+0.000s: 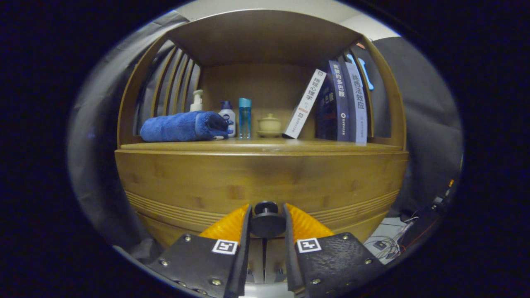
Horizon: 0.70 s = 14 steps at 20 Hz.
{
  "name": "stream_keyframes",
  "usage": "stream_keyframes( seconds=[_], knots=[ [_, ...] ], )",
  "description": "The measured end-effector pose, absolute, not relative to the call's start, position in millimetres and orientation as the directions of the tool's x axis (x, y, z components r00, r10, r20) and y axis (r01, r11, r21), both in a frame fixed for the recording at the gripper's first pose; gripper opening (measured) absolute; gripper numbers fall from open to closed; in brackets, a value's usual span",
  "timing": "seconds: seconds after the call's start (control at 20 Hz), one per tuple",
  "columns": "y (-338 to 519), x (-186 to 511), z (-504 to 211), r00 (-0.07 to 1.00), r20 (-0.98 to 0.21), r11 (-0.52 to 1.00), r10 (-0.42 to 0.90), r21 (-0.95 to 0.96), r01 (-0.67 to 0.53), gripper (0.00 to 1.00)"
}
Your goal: Pull open the drawer, take out the items inside it, and place them on the countertop above the cabinet.
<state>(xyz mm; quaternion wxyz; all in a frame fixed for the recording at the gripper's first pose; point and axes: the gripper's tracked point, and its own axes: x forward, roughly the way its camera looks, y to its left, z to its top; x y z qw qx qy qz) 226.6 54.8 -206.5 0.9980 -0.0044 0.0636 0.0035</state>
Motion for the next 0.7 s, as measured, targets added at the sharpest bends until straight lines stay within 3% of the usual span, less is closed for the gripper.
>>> stream_keyframes(
  seconds=[0.1, 0.7],
  knots=[
    [52, 218, -207, 0.987, -0.158, 1.000, 0.006, -0.025, -0.010, 0.24],
    [43, 113, -208, 0.986, -0.168, 1.000, 0.017, -0.009, -0.019, 0.24]
  ],
)
